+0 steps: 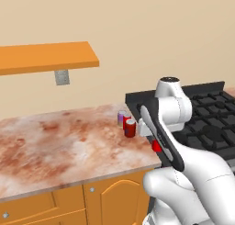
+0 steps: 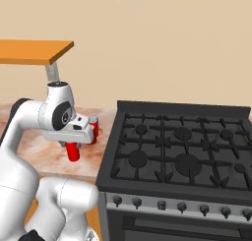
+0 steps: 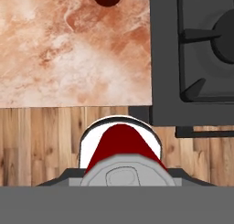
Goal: Four empty soda cans are scattered around the kitchen. Gather all the cans and cluster them next to the stove for recycling.
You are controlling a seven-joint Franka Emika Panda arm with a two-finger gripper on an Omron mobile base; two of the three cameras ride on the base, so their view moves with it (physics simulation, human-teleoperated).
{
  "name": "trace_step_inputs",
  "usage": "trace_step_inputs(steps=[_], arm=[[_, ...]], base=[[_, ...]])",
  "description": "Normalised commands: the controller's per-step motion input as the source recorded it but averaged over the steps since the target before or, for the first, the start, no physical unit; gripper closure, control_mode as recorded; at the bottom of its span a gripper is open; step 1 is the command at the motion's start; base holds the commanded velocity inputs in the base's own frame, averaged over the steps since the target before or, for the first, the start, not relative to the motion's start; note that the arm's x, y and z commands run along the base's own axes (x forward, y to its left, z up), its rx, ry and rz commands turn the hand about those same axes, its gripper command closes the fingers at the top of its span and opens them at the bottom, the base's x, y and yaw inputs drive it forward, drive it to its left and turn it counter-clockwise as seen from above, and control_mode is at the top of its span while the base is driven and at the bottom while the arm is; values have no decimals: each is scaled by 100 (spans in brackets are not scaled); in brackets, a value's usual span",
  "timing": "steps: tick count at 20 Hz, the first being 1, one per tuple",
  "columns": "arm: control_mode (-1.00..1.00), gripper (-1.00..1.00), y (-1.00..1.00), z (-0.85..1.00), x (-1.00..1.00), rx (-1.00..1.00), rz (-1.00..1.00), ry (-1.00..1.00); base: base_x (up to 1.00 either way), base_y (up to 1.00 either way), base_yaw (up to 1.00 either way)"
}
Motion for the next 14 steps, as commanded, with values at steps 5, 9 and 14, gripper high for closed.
trace_step_inputs(steps=[5, 9, 14], arm=[[-100, 100, 16, -21, 36, 0, 3, 0], [-100, 100, 15, -16, 41, 0, 1, 0], [-100, 100, 3, -12, 34, 0, 3, 0]], base=[[0, 0, 0], [0, 0, 0], [0, 0, 0]])
